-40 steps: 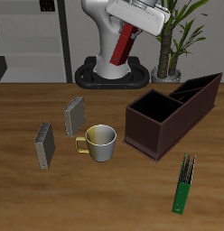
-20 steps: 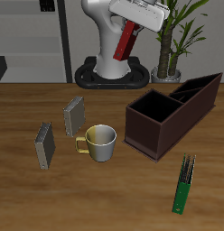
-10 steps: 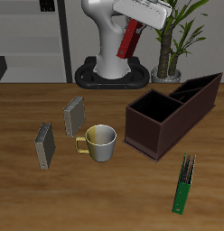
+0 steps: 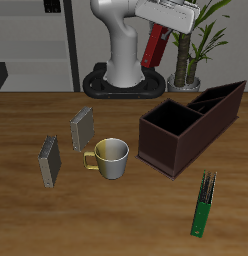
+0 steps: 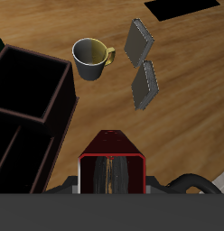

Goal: Place the red book into the left desk caddy's front compartment

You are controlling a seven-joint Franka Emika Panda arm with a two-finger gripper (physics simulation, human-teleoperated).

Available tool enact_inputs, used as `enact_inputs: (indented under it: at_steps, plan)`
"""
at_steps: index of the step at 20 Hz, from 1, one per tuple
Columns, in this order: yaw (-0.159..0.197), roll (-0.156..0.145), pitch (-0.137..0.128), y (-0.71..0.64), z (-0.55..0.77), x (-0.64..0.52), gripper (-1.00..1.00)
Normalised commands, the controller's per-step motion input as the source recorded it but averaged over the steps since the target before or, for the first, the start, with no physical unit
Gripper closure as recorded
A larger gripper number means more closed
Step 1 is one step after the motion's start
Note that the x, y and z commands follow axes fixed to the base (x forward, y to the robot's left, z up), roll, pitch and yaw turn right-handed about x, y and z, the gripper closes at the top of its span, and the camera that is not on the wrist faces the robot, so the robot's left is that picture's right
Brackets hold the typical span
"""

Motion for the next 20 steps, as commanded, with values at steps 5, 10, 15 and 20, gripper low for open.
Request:
enact_inputs:
  at_steps: [5,10,15,20]
  plan:
    - [-0.049,0.064,0.016,0.34,-0.01,0.08,1.0]
    - [-0.029,0.036,0.004,0.26,0.01,0.13,1.0]
    - [-0.038,0.02,-0.029,0.18,0.02,0.1,1.0]
    - [-0.037,0.035,0.01,0.18,-0.16,0.25,1.0]
